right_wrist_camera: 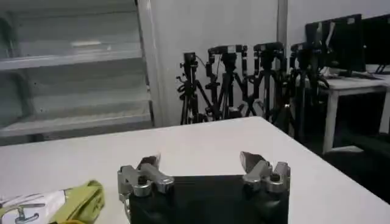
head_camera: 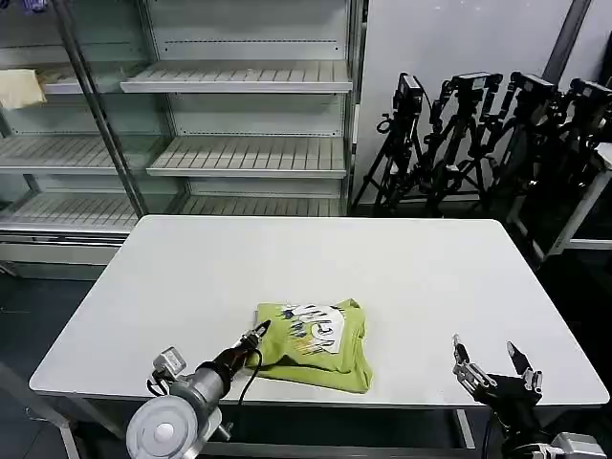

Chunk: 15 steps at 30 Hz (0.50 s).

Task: Fold and organize the clothes.

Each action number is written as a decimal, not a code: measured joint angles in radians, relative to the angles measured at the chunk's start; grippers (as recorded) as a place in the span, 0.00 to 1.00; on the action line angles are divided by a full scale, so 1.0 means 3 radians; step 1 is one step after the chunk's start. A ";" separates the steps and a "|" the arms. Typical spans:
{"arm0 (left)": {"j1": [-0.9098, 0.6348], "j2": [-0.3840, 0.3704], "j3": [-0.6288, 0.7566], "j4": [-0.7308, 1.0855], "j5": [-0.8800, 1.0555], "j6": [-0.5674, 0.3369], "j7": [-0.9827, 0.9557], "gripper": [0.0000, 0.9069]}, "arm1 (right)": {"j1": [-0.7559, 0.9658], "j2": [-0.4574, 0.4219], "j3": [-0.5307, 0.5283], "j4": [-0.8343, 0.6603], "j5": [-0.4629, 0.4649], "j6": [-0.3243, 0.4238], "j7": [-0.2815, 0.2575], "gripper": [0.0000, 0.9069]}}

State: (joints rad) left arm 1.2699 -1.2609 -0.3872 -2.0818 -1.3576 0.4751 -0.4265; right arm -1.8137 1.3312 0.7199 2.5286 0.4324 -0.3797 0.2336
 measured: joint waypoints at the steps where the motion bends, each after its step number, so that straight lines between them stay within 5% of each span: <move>1: 0.0014 0.0000 -0.0031 -0.0019 -0.0046 -0.0001 -0.0001 0.02 | 0.0002 0.0002 -0.0002 0.0000 0.0000 0.0000 0.0000 1.00; 8: 0.0113 0.0110 -0.0371 -0.0118 -0.0370 0.0033 -0.0009 0.02 | 0.0044 0.0011 -0.0036 -0.0004 0.0005 -0.0001 0.0000 1.00; 15: 0.0222 0.0489 -0.1033 -0.0141 -0.0585 0.0137 0.0008 0.03 | 0.0143 -0.0009 -0.0101 -0.0047 0.0028 -0.0015 0.0007 1.00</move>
State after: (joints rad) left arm 1.3364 -1.1142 -0.6972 -2.1242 -1.5330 0.5163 -0.4241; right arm -1.7708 1.3286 0.6896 2.5145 0.4408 -0.3840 0.2358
